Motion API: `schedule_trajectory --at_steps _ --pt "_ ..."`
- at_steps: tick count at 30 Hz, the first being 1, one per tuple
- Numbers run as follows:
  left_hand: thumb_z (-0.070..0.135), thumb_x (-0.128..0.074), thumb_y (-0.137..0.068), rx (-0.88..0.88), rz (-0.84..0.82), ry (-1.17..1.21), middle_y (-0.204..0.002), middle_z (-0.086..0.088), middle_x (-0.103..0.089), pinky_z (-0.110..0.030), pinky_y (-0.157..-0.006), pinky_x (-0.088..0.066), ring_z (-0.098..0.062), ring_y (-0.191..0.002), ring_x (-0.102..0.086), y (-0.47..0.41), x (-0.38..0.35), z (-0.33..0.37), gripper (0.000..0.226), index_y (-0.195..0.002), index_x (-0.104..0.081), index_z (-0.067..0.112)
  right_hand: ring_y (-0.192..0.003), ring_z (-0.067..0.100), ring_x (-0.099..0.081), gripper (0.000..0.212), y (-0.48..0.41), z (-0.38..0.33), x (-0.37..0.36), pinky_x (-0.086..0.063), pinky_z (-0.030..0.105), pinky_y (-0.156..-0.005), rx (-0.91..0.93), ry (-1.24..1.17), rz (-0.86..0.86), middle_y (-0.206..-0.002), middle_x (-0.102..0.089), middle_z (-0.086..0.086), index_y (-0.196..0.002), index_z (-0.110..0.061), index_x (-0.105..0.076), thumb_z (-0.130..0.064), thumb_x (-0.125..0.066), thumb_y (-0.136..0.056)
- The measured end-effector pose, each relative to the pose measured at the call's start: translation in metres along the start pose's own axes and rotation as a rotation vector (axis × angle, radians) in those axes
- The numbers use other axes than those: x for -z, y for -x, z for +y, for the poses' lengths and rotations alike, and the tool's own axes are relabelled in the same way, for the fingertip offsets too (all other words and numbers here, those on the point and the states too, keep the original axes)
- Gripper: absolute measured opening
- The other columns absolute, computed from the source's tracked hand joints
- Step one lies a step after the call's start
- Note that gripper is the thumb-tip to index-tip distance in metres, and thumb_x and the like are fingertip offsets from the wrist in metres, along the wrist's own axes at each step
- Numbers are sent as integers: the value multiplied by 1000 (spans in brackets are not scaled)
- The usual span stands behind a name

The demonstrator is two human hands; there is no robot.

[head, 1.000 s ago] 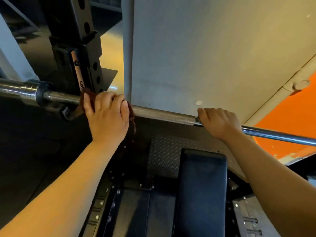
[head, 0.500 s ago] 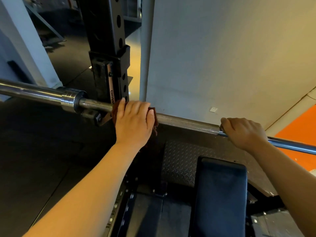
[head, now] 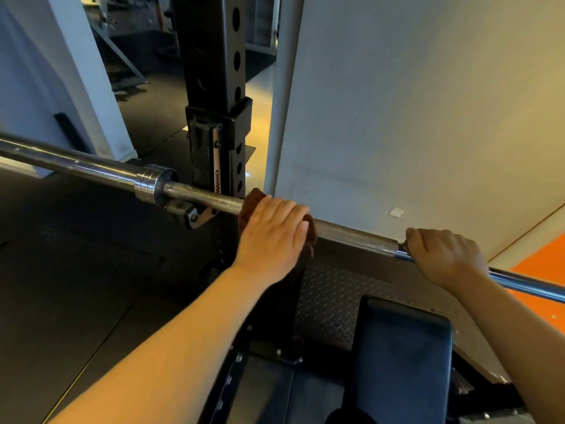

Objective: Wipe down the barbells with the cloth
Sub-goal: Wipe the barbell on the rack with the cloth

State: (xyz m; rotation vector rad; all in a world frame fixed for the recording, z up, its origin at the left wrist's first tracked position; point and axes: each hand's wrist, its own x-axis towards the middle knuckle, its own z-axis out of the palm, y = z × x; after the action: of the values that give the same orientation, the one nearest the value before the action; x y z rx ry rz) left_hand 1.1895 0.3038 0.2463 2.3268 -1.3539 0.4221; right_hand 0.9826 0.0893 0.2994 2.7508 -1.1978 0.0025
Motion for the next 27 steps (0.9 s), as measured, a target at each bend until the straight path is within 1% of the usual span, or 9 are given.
schedule_trajectory --at_steps 3,5,7,11,16,19,22,24,27 --pt "42 -13 -110 196 74 -47 -141 -3 -50 -49 -126 -14 -25 -143 -36 2 5 -25 52 -140 -49 18 -69 23 -51 43 -1 -2 0 -39 34 -63 11 -12 -13 -73 -51 1 -74 -24 -48 -35 -20 -105" --pt "38 -14 -109 342 125 -46 -134 -7 -54 -52 -126 -12 -28 -140 -39 -2 0 -19 53 -129 -57 14 -66 22 -49 45 -2 -3 0 -36 33 -62 16 -19 4 -73 -52 3 -74 -23 -49 -35 -20 -105" --pt "34 -17 -107 397 150 -54 -126 -9 -57 -54 -125 -11 -31 -135 -41 -8 -6 0 50 -116 -62 13 -65 21 -48 43 -1 -4 0 -34 33 -60 30 -18 27 -73 -53 2 -75 -22 -49 -33 -21 -104" --pt "36 -17 -108 281 132 -38 -123 -7 -57 -52 -125 -11 -30 -129 -44 -6 -16 43 48 -112 -61 16 -61 14 -42 42 -1 -5 2 -34 34 -62 29 -38 35 -75 -51 3 -75 -24 -48 -35 -19 -104" --pt "45 -17 -109 39 -5 -111 -140 -3 -48 -47 -126 -10 -27 -140 -36 2 -7 18 45 -137 -47 26 -61 15 -43 46 1 -3 0 -35 33 -62 7 -66 55 -77 -56 6 -76 -22 -53 -36 -19 -104" --pt "48 -18 -108 200 51 -135 -142 -10 -43 -51 -126 -8 -32 -142 -33 6 -1 -14 47 -139 -49 30 -59 13 -41 46 1 -4 0 -28 30 -55 14 -40 53 -74 -53 4 -77 -22 -52 -36 -18 -105" --pt "38 -24 -108 304 139 -126 -129 -13 -50 -54 -124 -14 -35 -131 -41 0 -7 -4 43 -125 -59 20 -59 11 -41 40 0 -3 1 -22 27 -52 52 -9 50 -70 -50 -1 -75 -23 -46 -32 -20 -104" --pt "34 -24 -107 316 143 -106 -120 -11 -55 -54 -122 -18 -34 -124 -45 -8 -9 14 42 -112 -63 18 -59 11 -41 37 -2 -3 1 -21 27 -51 76 1 35 -70 -49 -2 -75 -23 -44 -29 -21 -103" --pt "37 -22 -107 232 84 -128 -115 -8 -61 -51 -119 -23 -31 -117 -49 -12 -18 50 47 -108 -65 19 -61 14 -45 37 -5 -1 -1 -28 29 -54 91 -22 19 -71 -51 -1 -76 -22 -47 -29 -23 -103"
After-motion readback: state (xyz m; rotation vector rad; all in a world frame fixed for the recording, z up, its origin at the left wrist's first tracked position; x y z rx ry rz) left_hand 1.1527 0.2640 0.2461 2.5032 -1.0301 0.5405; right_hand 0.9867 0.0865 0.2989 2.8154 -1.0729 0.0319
